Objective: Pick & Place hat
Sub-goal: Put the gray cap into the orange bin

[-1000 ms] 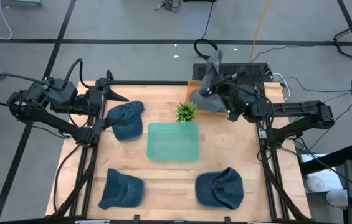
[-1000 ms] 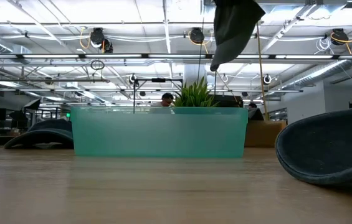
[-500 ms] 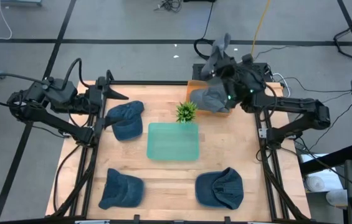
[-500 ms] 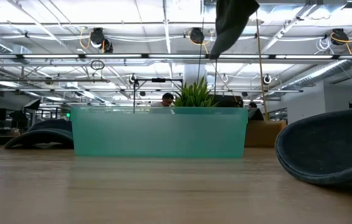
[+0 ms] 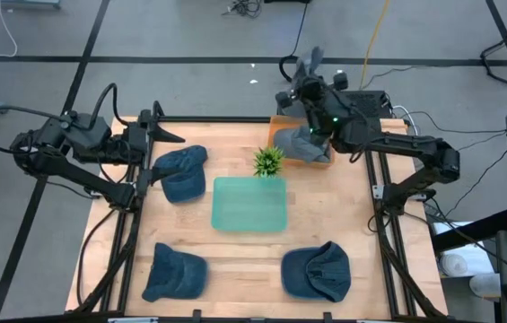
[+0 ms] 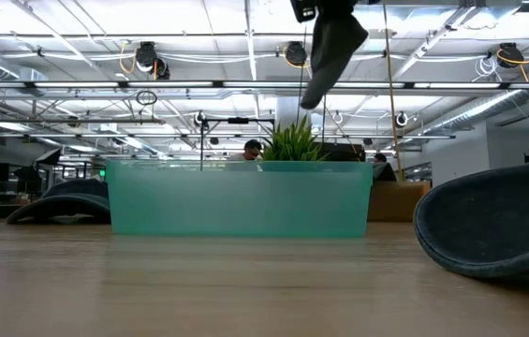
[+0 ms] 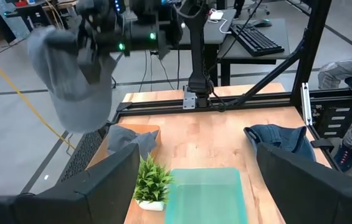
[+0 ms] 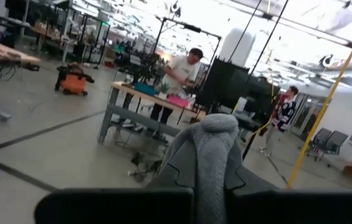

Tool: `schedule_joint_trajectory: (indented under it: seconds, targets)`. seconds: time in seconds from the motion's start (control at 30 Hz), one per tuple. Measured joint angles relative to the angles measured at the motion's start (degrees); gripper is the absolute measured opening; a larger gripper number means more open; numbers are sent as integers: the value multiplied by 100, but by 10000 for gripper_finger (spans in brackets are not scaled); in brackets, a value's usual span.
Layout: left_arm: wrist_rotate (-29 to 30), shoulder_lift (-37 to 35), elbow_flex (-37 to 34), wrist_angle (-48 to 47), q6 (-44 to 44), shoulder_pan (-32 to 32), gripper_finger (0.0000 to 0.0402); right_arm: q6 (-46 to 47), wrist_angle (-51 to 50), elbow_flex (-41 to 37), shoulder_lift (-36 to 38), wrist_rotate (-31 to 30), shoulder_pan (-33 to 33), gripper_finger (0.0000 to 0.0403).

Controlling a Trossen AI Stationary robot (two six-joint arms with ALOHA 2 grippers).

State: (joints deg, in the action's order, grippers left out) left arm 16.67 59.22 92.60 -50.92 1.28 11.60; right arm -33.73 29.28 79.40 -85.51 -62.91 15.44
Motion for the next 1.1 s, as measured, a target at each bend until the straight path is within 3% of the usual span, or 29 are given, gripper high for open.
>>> schedule_joint_trajectory:
  seconds: [0.67,1.1]
  targets:
    - [0,2,0,-29,-10,0,333,2433,8,-1983,-9,56,243,0]
    - [2,214,0,-31,31,0,333,3332,622,-2158,-1089,279,77,0]
